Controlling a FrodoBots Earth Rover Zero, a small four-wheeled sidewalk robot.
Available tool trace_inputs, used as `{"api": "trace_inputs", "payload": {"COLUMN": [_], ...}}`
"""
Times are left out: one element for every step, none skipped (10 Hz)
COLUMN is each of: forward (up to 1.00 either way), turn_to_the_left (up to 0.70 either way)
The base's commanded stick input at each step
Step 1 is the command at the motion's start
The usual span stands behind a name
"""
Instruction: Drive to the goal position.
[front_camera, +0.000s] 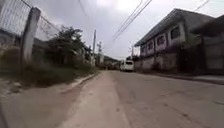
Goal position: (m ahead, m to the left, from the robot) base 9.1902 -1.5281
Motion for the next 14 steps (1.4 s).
{"api": "trace_inputs", "payload": {"forward": [0.70, 0.70, 0.70, 0.70, 0.70, 0.70, 0.70, 0.70, 0.70, 0.70, 0.70, 0.70, 0.70, 0.70], "turn_to_the_left": [-0.31, 0.00, 0.00, 0.00, 0.00, 0.00, -0.01, -0.09, -0.27, -0.35, -0.07, 0.00, 0.00, 0.00]}}
